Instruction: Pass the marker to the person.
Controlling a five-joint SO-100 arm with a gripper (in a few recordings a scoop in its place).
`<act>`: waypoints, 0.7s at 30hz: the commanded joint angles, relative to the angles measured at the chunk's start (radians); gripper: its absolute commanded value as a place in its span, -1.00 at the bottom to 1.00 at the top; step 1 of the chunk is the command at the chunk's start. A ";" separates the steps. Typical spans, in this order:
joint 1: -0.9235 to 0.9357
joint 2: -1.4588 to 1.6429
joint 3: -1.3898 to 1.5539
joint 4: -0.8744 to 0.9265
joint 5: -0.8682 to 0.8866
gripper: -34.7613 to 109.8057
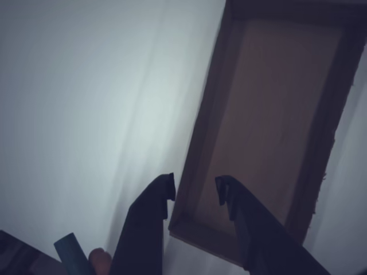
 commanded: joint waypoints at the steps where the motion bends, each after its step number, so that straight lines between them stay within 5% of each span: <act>1: -0.005 0.060 -0.008 -0.018 0.002 -0.32; 21: -0.006 0.074 0.035 -0.043 -0.003 -0.33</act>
